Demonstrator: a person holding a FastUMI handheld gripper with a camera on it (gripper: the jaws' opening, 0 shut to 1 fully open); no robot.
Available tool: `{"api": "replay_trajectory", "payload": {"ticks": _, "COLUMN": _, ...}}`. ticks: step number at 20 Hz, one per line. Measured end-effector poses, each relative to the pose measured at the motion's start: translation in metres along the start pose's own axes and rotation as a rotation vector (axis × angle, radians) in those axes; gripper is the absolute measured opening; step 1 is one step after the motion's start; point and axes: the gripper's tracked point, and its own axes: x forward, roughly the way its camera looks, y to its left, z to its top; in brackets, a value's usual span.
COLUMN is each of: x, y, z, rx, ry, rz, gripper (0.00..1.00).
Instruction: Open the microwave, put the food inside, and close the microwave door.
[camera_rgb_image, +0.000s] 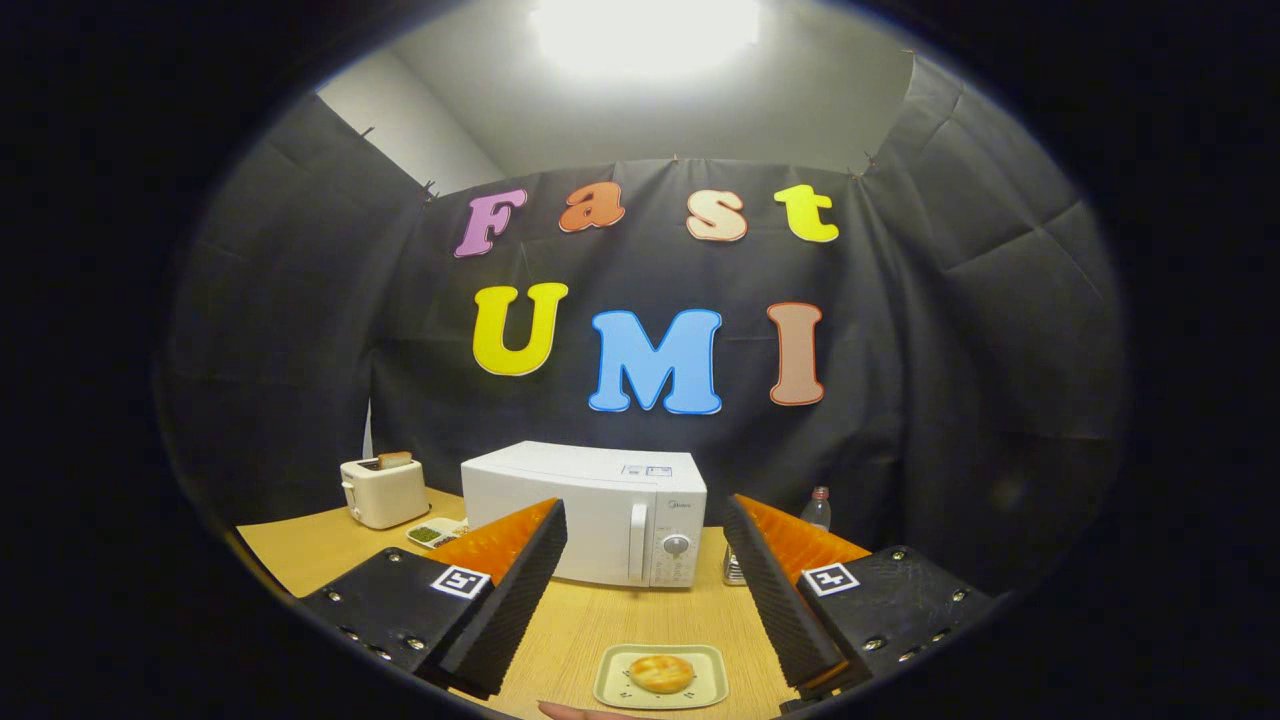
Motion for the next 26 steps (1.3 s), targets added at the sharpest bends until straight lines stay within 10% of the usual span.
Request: {"api": "replay_trajectory", "payload": {"ticks": 26, "x": 0.160, "y": 0.044, "z": -0.135, "rx": 0.023, "ry": 0.179, "rz": 0.024, "gripper": 0.98}}
